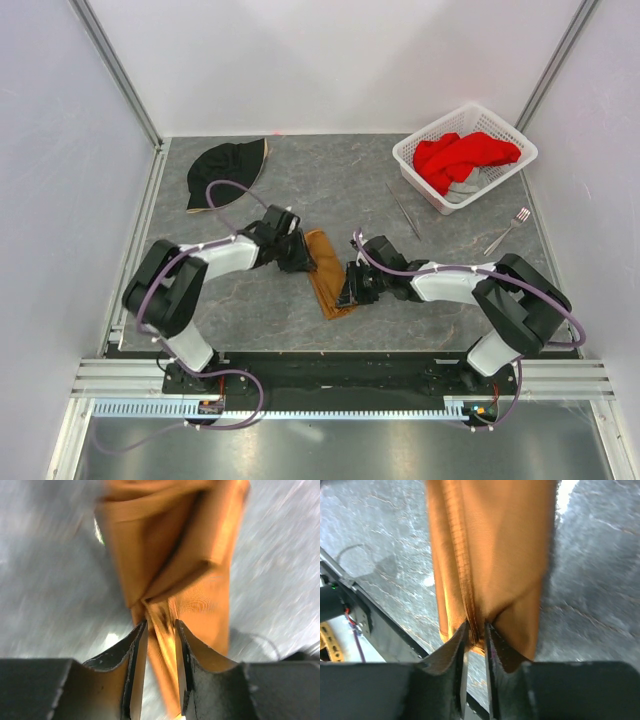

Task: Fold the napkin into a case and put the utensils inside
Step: Rotate the smaller rectangle-folded napkin at the center of the board.

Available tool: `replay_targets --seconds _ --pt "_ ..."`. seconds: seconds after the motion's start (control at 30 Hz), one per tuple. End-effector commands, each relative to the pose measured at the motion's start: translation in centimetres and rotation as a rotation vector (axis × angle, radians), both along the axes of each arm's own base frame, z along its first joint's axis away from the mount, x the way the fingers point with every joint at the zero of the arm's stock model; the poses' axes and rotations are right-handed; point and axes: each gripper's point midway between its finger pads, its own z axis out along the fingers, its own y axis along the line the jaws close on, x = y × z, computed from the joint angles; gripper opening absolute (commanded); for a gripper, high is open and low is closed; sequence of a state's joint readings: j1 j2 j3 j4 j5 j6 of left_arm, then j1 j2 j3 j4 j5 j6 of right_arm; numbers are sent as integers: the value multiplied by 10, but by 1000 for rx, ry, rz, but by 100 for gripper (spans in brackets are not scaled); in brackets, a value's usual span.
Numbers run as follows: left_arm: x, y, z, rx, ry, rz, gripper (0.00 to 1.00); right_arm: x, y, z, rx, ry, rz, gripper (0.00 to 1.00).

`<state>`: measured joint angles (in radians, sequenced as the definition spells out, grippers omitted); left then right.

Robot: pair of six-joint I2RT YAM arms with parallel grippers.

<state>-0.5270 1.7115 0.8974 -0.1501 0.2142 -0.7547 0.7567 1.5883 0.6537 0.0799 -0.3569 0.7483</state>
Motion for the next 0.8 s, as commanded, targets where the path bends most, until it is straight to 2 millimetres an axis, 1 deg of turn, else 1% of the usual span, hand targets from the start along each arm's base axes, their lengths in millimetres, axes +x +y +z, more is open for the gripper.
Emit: replay_targets --seconds 0.0,0.03,0.1,0.13,0.17,0.2,0.27,0.3,0.37,0.47,0.5,0.53,0.57,0.6,0.63,0.67,0.7,0.73,0.77 --pt "-33 13 10 -62 -8 23 36 8 -4 11 -38 -63 18 28" --pt "-37 13 13 -83 -20 26 36 8 -2 13 -32 -63 22 31" --pt "-52 17 15 -111 -10 33 36 11 2 20 -13 -74 29 34" --pt "-56 17 17 -120 -9 35 35 9 1 20 -25 -67 40 37" --pt "-58 18 20 -131 -11 39 35 13 4 25 -20 -80 41 39" --pt "-62 21 24 -141 -24 43 35 14 5 27 -22 -82 45 41" --pt "-66 25 26 -140 -31 61 37 17 10 33 -12 -90 61 44" --pt "-65 26 33 -148 -49 65 38 18 11 34 -10 -92 67 45" --pt "-64 31 37 -130 -57 88 38 18 13 34 -9 -86 68 45" --pt "-56 36 51 -103 -94 112 38 13 12 30 -3 -61 73 45" --pt "-53 39 52 -91 -93 120 38 12 12 29 -2 -60 72 45" --pt "-48 41 54 -74 -102 129 39 11 11 30 0 -62 72 45" --pt "-40 42 61 -60 -123 129 40 11 10 31 2 -64 71 45" --pt "-41 50 58 -19 -98 145 40 10 10 32 5 -62 71 44" --pt "-35 57 53 26 -92 169 40 9 11 33 10 -63 74 44" --pt "-27 57 61 39 -107 169 40 9 12 35 17 -64 76 44" --pt "-26 62 60 65 -95 174 40 9 13 37 24 -64 74 43" --pt "-22 65 60 86 -99 185 37 10 13 38 27 -68 74 43" --pt "-17 63 62 87 -103 185 35 9 14 39 31 -69 78 43"
